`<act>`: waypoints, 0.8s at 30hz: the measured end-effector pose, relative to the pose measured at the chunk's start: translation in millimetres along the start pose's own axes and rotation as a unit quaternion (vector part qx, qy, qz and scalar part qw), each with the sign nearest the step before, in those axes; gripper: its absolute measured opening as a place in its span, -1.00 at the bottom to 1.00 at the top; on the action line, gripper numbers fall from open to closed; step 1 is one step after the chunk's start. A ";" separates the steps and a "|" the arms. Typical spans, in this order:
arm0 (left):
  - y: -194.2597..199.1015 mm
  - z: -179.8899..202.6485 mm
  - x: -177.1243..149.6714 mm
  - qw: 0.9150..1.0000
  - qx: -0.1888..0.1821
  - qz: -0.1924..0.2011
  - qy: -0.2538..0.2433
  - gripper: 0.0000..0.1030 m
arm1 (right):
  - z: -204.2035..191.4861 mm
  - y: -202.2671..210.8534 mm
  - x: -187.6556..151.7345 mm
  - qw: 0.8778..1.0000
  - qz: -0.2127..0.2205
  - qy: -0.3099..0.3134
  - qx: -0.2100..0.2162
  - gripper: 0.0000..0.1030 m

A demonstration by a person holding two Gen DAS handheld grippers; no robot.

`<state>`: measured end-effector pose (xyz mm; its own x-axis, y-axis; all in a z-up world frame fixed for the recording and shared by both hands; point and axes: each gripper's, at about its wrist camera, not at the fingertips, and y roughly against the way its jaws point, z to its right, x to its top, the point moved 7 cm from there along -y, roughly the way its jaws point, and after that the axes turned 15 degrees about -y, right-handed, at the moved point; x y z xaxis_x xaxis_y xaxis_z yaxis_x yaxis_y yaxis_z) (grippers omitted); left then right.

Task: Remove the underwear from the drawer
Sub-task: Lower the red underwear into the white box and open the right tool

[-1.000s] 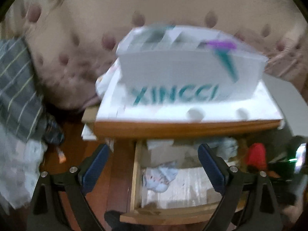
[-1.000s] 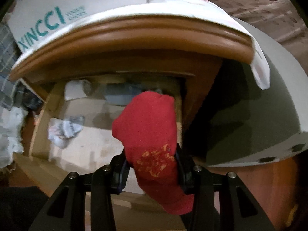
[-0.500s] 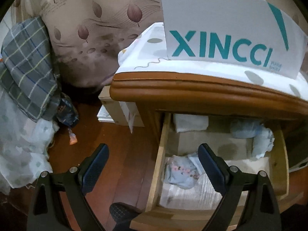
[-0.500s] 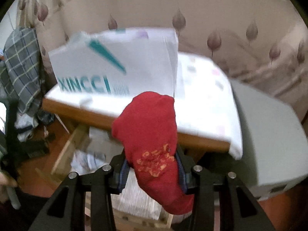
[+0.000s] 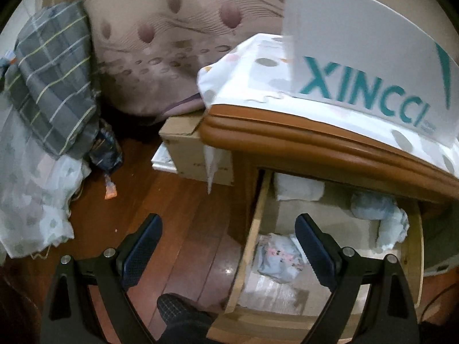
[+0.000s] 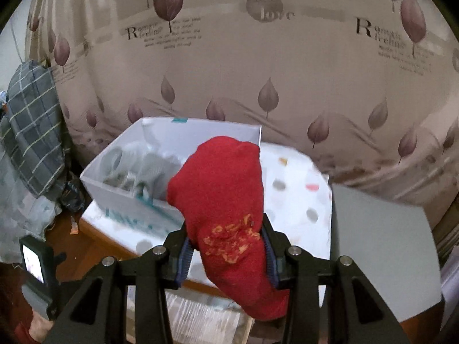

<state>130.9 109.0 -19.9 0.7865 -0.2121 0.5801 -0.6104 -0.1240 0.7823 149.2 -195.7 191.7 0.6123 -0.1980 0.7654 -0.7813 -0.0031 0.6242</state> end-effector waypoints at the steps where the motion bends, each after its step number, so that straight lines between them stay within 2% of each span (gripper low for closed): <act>1: -1.2 -5.4 -0.9 1.000 0.006 -0.003 0.007 0.79 | -1.7 -2.5 8.0 1.000 0.001 0.001 -0.004 -0.19; 5: -4.2 -20.5 -4.7 0.999 0.015 -0.011 0.028 0.79 | -8.9 -19.3 32.9 1.000 -0.015 0.002 -0.006 -0.19; 10: -7.1 -40.3 -11.0 0.998 0.030 -0.024 0.057 0.79 | -19.9 -45.5 46.6 0.999 -0.037 0.015 -0.019 -0.19; 16: -16.9 -62.1 -21.7 0.993 0.043 -0.052 0.095 0.79 | -43.5 -77.8 54.2 0.998 -0.058 0.032 -0.018 -0.19; 24: -15.6 -70.3 -23.4 0.991 0.046 -0.054 0.110 0.79 | -68.5 -133.0 56.6 0.994 -0.106 0.027 -0.014 -0.16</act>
<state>128.6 184.0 -29.7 0.8427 0.0221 0.5379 -0.5202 -0.2237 0.8242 296.1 -139.3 162.7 0.7691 -0.1436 0.6228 -0.6306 -0.0114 0.7761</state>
